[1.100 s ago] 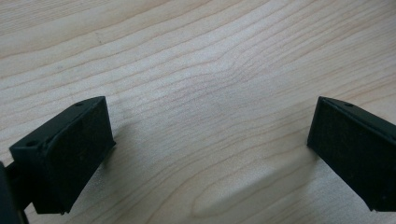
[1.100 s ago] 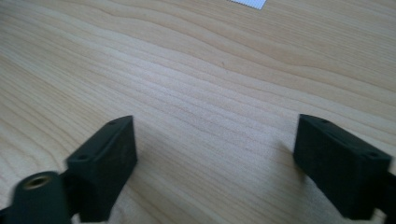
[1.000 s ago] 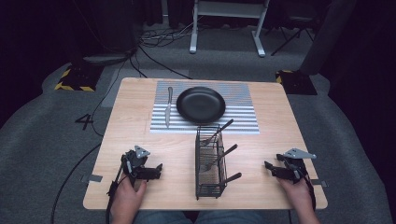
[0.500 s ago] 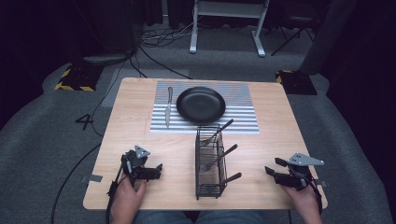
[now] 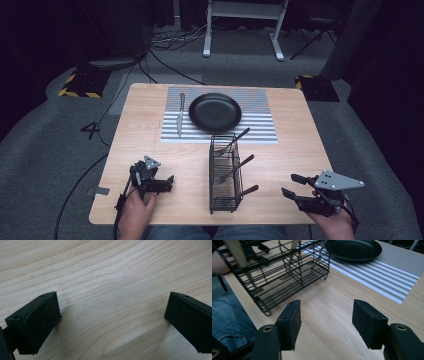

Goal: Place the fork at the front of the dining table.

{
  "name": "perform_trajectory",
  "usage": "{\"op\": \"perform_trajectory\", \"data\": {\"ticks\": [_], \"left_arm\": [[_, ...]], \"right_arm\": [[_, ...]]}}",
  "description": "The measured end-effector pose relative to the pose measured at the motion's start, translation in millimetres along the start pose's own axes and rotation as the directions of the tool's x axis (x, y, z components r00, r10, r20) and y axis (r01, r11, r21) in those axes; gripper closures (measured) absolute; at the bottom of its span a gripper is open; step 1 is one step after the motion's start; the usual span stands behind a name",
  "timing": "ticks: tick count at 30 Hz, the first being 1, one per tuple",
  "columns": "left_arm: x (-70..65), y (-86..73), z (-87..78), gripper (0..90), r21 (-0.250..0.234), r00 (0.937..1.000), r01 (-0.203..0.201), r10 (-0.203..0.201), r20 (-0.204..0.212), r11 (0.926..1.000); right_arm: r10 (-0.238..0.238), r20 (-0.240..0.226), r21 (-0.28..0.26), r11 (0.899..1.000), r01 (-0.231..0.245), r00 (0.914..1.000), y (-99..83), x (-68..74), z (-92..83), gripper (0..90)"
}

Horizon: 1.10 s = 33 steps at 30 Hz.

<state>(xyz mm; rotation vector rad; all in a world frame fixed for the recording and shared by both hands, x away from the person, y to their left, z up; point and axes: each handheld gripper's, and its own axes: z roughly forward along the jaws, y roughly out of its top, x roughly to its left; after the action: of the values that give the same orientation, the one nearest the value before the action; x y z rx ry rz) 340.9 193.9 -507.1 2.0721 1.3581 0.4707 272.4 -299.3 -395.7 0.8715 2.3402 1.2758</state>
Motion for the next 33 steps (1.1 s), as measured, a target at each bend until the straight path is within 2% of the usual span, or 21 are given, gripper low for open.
{"op": "perform_trajectory", "data": {"ticks": [5, 7, 8, 10, 11, 13, 14, 17, 24, 33], "left_arm": [[-0.1, 0.0, 0.0, 0.2, 0.0, 1.0, 0.0, 0.0, 0.0, 1.0], [-0.1, 0.0, 0.0, 0.2, 0.0, 1.0, 0.0, 0.0, 0.0, 1.0], [-0.1, 0.0, 0.0, 0.2, 0.0, 1.0, 0.0, 0.0, 0.0, 1.0], [0.0, 0.0, 0.0, 0.2, 0.0, 1.0, 0.0, 0.0, 0.0, 1.0], [0.1, 0.0, -0.1, 0.2, 0.001, 1.0, -0.002, 0.002, 0.0, 1.0], [0.0, 0.0, 0.0, 0.2, 0.0, 1.0, 0.0, 0.0, 0.0, 1.0], [0.0, 0.0, 0.0, 0.2, 0.0, 1.0, 0.0, 0.0, 0.0, 1.0], [0.0, 0.0, 0.0, 0.2, 0.0, 1.0, 0.0, 0.0, 0.0, 1.0], [0.0, 0.0, 0.0, 0.2, 0.0, 1.0, 0.0, 0.0, 0.0, 1.0], [0.0, 0.0, 0.0, 0.2, 0.0, 1.0, 0.0, 0.0, 0.0, 1.0]], "right_arm": [[-0.004, -0.016, 0.005, 1.0, 0.004, 0.9999, 6.1, 11.2, -3.5, 40.8], [0.029, 0.003, 0.02, 0.999, -0.029, 0.9996, 7.5, 15.0, -4.8, 41.2], [0.039, -0.002, 0.015, 0.999, -0.039, 0.9992, 8.0, 17.1, -5.7, 41.2], [0.04, -0.021, 0.01, 0.999, -0.04, 0.999, 9.1, 22.5, -5.8, 41.3], [0.018, -0.044, 0.011, 1.0, -0.017, 0.9989, 10.6, 28.5, -3.6, 41.5], [0.006, -0.076, 0.011, 1.0, -0.005, 0.9971, 12.8, 32.5, -0.2, 42.2], [0.006, -0.076, 0.011, 1.0, -0.005, 0.9971, 12.8, 32.5, -0.2, 42.2], [0.002, -0.122, 0.006, 1.0, -0.002, 0.9925, 17.2, 36.8, 4.6, 42.9], [-0.027, -0.193, -0.01, 1.0, 0.026, 0.9809, 29.7, 45.8, 18.9, 43.5], [-0.034, -0.238, -0.003, 0.999, 0.034, 0.9706, 36.0, 50.4, 33.4, 46.7]]}}
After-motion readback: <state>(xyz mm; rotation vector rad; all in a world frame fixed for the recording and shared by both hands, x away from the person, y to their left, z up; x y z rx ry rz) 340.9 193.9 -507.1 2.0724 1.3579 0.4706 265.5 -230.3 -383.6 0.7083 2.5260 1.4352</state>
